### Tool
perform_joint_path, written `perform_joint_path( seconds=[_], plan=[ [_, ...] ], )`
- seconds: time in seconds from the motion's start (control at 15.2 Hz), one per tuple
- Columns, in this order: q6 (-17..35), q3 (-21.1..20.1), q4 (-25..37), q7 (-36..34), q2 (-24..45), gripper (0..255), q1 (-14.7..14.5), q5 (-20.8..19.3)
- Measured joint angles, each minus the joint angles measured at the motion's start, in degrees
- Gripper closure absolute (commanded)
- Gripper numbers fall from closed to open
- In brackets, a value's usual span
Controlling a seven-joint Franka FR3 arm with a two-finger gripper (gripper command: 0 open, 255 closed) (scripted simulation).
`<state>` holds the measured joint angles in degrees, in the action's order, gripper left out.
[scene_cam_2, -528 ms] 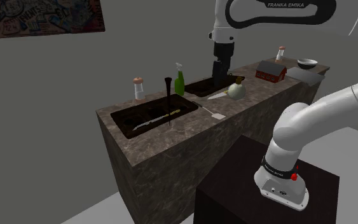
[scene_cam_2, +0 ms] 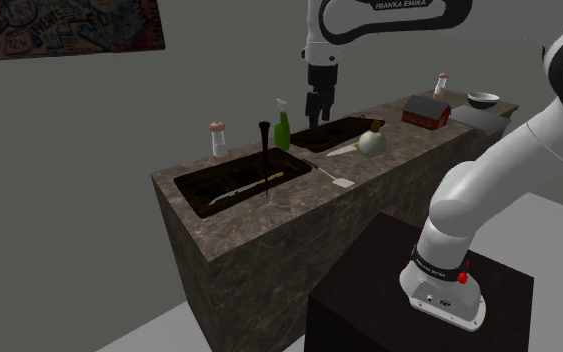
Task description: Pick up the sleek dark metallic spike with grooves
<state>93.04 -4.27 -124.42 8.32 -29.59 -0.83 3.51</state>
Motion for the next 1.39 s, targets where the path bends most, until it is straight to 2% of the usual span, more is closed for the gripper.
perform_joint_path(
  seconds=[0.4, 0.86, 1.06, 1.39],
  plan=[
    [3.22, -0.75, 10.06, 0.76, 12.46, 0, -0.02, -1.24],
    [2.26, -1.93, 27.99, 0.74, 28.57, 0, -0.55, -3.33],
    [3.89, -2.09, 28.3, 0.67, 30.43, 0, -0.7, -3.6],
    [7.44, -2.04, 24.75, 0.78, 30.42, 0, -0.65, -3.61]
  ],
)
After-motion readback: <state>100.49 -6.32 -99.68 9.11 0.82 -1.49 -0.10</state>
